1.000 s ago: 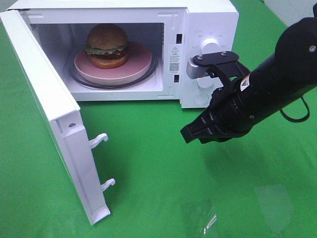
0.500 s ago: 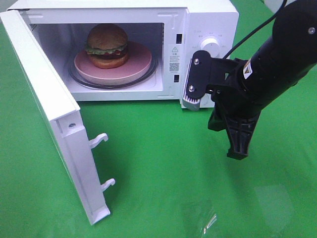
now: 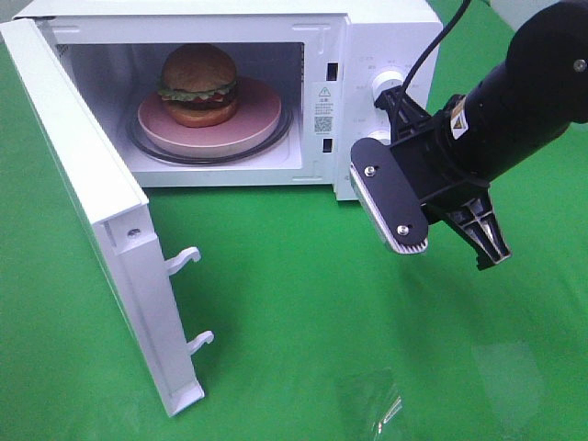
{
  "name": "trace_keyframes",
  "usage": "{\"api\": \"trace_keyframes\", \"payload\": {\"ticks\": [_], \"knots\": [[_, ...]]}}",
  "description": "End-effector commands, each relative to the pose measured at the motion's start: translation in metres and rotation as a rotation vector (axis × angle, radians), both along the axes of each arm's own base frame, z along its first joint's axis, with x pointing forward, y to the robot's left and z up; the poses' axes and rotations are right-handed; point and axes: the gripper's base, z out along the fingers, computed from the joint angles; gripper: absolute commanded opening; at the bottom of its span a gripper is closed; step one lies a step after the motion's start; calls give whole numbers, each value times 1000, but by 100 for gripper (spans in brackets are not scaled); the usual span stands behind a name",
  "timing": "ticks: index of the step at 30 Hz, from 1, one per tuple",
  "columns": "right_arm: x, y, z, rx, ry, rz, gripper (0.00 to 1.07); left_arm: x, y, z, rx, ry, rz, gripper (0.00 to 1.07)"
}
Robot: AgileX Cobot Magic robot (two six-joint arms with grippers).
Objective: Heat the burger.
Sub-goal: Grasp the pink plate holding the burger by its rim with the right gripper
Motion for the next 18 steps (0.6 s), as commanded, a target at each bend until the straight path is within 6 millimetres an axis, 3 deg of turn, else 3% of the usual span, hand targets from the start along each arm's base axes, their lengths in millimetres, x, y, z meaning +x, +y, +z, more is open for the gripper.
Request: {"api": "trace_keyframes", "payload": {"ticks": [1,2,3,4,6,7,8,9,14,18], "knots": [[2,2,8,16,-63,27,43,-3,-1,-1,-6,-23,-2,100],[3,3,9,42,-70,11,56,-3,-1,-1,-6,-23,-2,100],[3,3,9,42,-70,11,56,-3,-1,-1,-6,-23,-2,100],[4,4,10,75,-76,-15,71,-3,-1,-1,-6,-23,-2,100],[5,5,11,94,-80,-29,77,-3,-1,-1,-6,-23,-2,100],[6,6,12,125,-89,-50,90,-3,-1,-1,-6,-23,-2,100],[6,6,12,125,-89,-50,90,-3,-1,-1,-6,-23,-2,100],[7,7,13,143,-97,-58,97,-3,-1,-1,-6,-23,-2,100],[7,10,15,165,-112,-55,100,-3,-1,-1,-6,-23,-2,100],[8,25,19,164,-118,-18,99,-3,-1,-1,-6,-23,-2,100]]}}
